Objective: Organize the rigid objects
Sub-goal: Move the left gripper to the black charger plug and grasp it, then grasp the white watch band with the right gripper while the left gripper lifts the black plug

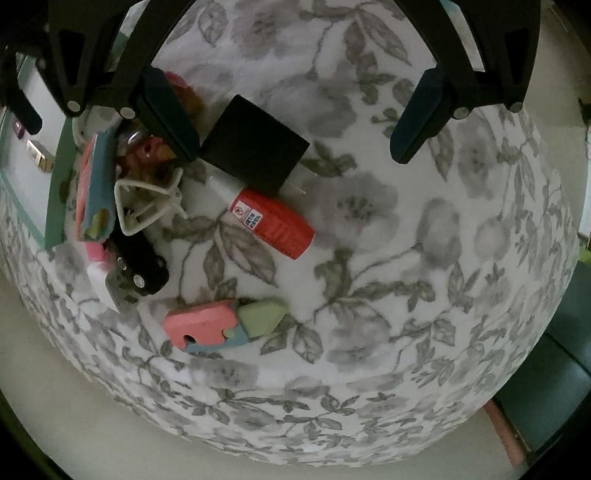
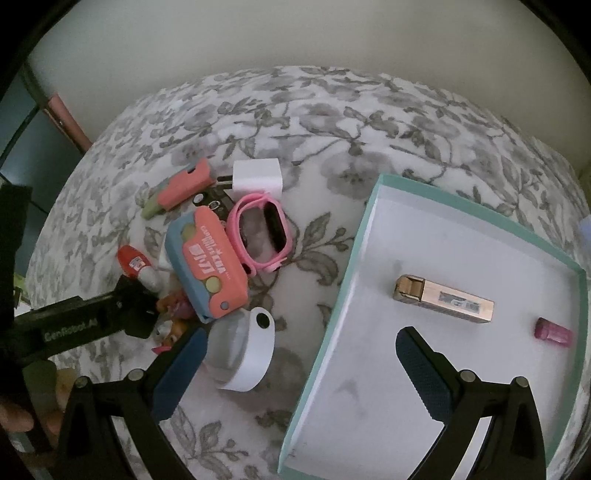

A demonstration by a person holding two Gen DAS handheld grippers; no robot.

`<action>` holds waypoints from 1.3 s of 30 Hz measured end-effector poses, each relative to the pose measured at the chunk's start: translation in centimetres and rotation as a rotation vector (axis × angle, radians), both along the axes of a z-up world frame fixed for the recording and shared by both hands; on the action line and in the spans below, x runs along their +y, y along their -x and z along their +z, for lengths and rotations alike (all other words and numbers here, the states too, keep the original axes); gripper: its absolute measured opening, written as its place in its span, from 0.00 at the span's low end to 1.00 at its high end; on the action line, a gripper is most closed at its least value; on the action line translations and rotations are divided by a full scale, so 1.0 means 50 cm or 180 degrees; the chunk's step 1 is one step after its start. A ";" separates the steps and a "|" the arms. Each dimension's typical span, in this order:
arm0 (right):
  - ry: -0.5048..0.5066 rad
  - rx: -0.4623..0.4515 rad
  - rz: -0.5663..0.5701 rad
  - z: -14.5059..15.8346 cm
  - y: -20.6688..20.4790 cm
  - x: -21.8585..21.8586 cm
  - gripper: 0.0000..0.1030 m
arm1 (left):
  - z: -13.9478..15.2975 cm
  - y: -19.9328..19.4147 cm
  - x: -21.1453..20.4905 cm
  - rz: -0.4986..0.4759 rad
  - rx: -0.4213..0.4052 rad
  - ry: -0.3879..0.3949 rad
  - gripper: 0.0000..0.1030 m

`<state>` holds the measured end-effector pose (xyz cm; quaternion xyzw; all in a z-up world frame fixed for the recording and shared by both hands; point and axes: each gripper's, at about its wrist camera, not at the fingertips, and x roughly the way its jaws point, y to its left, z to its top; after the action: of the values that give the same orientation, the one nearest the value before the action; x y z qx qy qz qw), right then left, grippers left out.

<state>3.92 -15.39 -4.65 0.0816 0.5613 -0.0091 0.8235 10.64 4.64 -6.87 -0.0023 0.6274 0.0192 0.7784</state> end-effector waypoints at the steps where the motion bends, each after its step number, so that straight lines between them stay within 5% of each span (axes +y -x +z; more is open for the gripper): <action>1: -0.0015 0.0003 -0.0006 0.000 0.000 -0.001 1.00 | 0.000 0.001 -0.003 -0.0033 0.0003 -0.0026 1.00; 14: -0.0013 0.0003 -0.0035 0.002 0.001 0.000 1.00 | -0.012 -0.003 -0.072 -0.0602 0.0077 -0.0328 1.00; 23: -0.0040 -0.0001 -0.0042 0.002 0.003 0.001 1.00 | -0.027 -0.021 -0.096 -0.0784 -0.0056 -0.0249 0.99; 32: -0.0109 -0.0022 -0.0114 0.004 0.006 -0.003 1.00 | -0.030 -0.024 -0.128 -0.0945 -0.0067 -0.0038 0.71; 39: -0.0156 -0.0034 -0.0157 0.006 0.007 -0.009 0.96 | -0.029 -0.015 -0.121 -0.0817 -0.0006 -0.0061 0.71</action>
<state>3.56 -15.85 -4.37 0.1155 0.5548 -0.0152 0.8238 11.38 -1.44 -8.33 0.0855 0.6216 -0.0746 0.7751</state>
